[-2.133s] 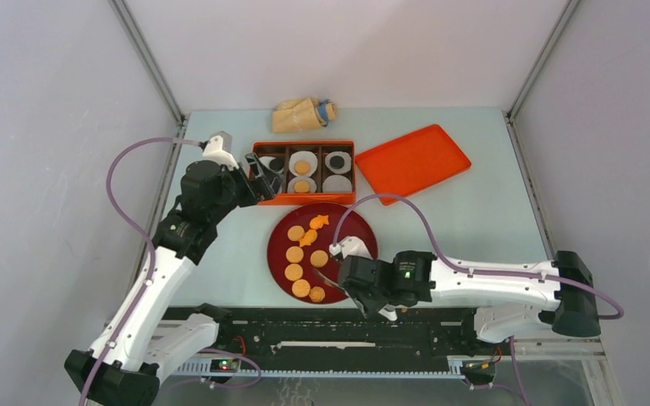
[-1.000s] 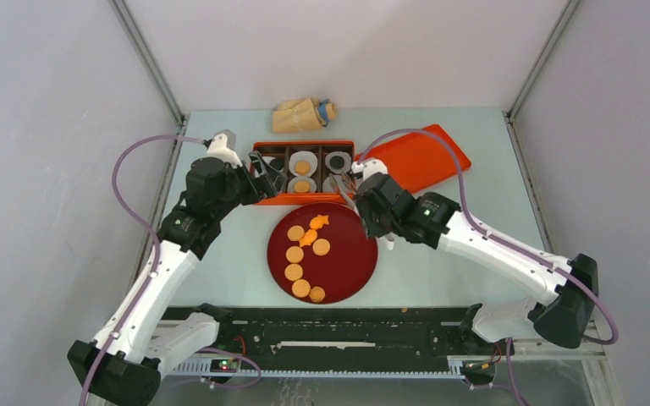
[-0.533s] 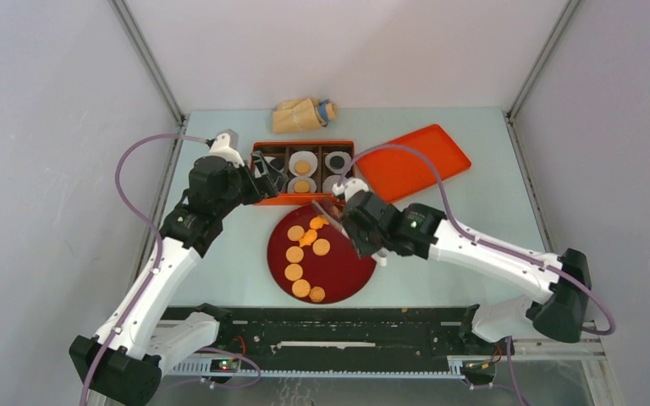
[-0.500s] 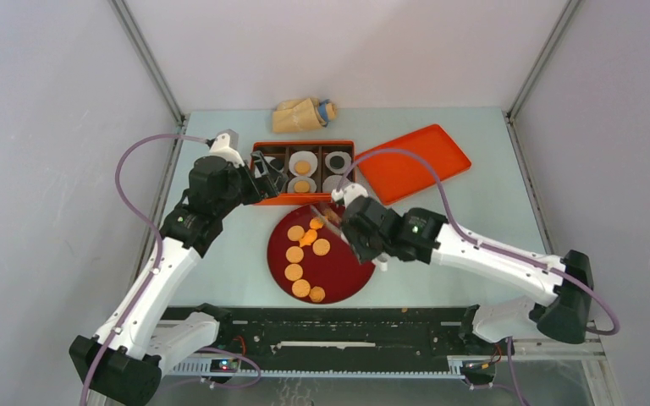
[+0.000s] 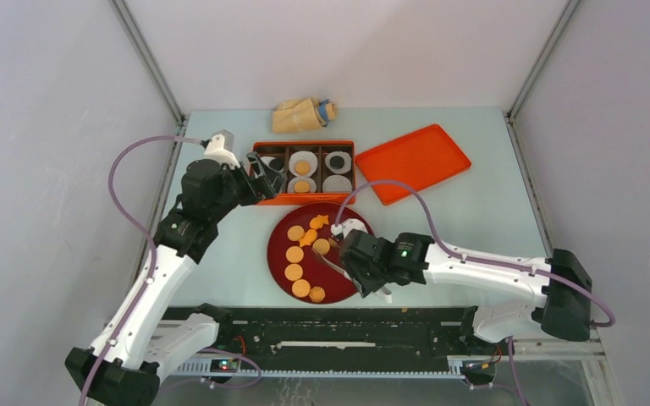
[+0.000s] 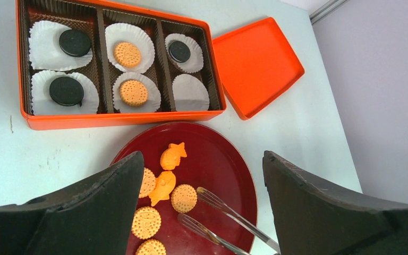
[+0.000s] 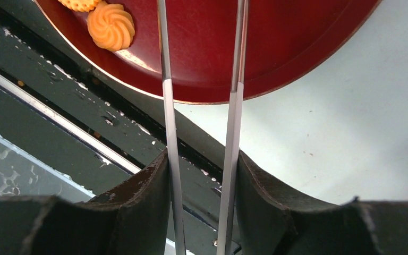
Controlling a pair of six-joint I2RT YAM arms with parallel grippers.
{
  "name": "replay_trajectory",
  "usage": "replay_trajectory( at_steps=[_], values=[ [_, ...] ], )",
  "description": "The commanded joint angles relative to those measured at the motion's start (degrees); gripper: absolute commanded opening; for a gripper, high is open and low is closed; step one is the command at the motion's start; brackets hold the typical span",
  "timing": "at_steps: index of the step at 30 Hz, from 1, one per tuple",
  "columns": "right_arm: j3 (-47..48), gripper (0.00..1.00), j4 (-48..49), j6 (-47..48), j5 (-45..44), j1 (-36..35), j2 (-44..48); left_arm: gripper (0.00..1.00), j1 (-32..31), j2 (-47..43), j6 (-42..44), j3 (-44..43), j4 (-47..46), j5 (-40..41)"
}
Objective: Pack the cookies
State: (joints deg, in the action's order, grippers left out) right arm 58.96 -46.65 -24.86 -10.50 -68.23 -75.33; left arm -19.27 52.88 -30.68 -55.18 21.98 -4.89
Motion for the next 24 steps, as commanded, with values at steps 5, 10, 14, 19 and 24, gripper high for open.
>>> replay_trajectory(
  at_steps=[5,10,14,19,24],
  values=[
    [0.1,0.51,5.2,-0.5,0.8,-1.6,-4.4,0.87,-0.2,-3.3,-1.0,-0.6,-0.5,-0.8],
    [0.9,0.49,5.3,-0.5,0.1,-1.0,-5.7,0.87,-0.2,-3.9,-0.8,-0.4,-0.2,-0.5],
    [2.1,0.39,3.6,-0.1,-2.3,-0.8,-5.9,0.87,-0.3,-4.0,-0.4,-0.6,0.0,-0.4],
    [4.4,0.12,1.1,0.0,-6.1,-0.3,-4.3,0.87,-0.3,-3.8,-0.4,-0.5,0.0,-0.4],
    [6.4,0.08,1.0,1.4,-7.8,2.0,-0.1,0.87,-0.2,-3.5,-0.3,-0.6,-0.3,-0.5]
  ],
)
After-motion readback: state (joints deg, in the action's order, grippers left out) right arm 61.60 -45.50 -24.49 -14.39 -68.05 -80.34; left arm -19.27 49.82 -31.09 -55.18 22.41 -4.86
